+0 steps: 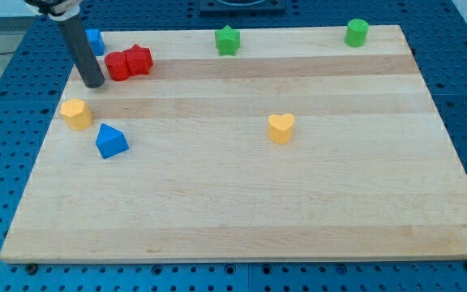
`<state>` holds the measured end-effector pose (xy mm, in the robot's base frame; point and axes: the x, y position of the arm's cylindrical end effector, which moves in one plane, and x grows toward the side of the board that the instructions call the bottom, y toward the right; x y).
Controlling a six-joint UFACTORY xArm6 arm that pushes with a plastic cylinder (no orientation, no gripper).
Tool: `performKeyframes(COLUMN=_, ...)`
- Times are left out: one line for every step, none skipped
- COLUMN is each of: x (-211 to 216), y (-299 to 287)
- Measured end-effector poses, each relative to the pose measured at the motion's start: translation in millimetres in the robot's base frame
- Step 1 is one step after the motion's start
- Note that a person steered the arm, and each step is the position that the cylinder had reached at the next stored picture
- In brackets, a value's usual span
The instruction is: Push the red star below to the green circle
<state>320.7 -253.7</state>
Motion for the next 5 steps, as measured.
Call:
performKeyframes(x=-16, y=-7)
performKeyframes(x=-30, y=-7)
performKeyframes(x=-48, y=7)
performKeyframes(x=-52, y=31)
performKeyframes(x=-45, y=59)
